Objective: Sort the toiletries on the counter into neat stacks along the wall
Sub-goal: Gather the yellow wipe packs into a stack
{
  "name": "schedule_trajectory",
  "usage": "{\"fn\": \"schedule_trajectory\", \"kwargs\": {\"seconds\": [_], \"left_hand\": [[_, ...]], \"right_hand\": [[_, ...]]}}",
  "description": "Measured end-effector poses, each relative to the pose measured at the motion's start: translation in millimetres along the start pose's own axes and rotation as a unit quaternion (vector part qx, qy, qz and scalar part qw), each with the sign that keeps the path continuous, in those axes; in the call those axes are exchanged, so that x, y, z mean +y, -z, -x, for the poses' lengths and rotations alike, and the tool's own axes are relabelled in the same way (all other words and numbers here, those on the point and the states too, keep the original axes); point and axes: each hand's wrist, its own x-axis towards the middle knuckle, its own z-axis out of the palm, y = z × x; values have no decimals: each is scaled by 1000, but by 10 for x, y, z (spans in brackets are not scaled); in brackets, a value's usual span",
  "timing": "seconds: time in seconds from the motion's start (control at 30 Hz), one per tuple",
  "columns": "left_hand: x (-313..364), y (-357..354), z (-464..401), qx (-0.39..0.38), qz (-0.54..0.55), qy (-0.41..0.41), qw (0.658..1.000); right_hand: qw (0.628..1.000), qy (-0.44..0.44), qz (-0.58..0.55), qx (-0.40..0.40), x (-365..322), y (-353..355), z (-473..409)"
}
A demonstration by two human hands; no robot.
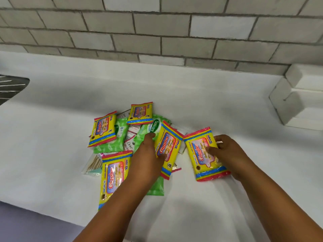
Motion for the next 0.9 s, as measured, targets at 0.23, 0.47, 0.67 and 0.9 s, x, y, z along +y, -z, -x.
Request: {"fn": "schedule_trajectory", "kwargs": {"seconds": [0.23,0.47,0.67,0.9], "left_hand": [[317,-196,-172,-22,187,-3,982],[640,-411,-457,-67,330,24,941],[808,-571,-628,-105,358,22,927],[849,-700,-881,-123,412,39,902]], "right_hand": [[935,-98,-339,-19,186,549,-79],[870,-105,-475,81,230,782,-354],[865,-81,-485,95,124,934,-513],[990,-31,-48,125,384,1139,-459]]}}
